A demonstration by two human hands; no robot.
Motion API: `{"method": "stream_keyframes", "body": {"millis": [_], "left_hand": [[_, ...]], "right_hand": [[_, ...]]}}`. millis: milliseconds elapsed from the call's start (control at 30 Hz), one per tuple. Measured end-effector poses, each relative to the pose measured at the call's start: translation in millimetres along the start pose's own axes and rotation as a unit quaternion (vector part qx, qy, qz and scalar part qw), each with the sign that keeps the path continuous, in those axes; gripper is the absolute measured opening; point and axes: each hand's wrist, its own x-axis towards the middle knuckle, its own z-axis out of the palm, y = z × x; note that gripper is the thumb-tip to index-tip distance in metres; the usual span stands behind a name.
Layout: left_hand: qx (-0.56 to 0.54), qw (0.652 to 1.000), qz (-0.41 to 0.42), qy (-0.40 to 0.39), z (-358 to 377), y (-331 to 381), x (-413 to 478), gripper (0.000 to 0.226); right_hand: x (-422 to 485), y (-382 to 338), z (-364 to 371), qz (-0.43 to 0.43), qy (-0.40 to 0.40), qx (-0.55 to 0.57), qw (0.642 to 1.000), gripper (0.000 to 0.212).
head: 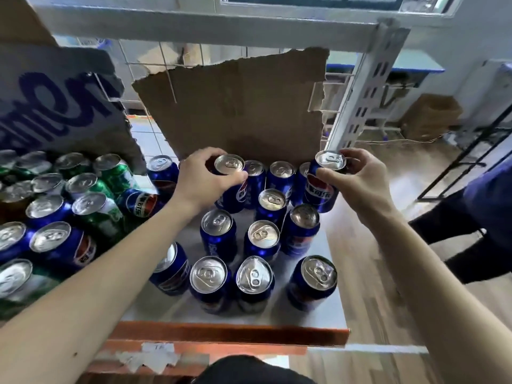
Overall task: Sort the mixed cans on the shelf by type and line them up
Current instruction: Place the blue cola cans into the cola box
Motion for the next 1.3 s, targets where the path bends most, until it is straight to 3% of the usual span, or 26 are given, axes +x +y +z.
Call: {"method": "stream_keyframes", "body": {"millis": [267,400,833,1033,1300], "left_hand": [[0.079,0.996,-0.035,-0.035,7,-16,-7,0.066],[0.137,0.990,-0.013,-0.027,14,-13,-11,0.070],[0.192,0.975,-0.034,-0.105,19,-13,-7,0.063],[0.207,0.972,-0.032,-0.103,21,-12,-15,0.061],[0.184,0.976,-0.033,-0.109,18,-6,-18,0.057]], "right_hand": [[-13,30,17,0.005,-0.030,-0.041,0.999,0.062],[-16,42,22,0.010,-0.036,-0.071,0.997,0.064],[-23,59,35,0.109,-0.103,0.020,0.989,0.027],[-34,45,18,0.172,-0.210,0.062,0.961,0.063],[-33,52,24,0.160,-0.212,0.062,0.962,0.085]]}}
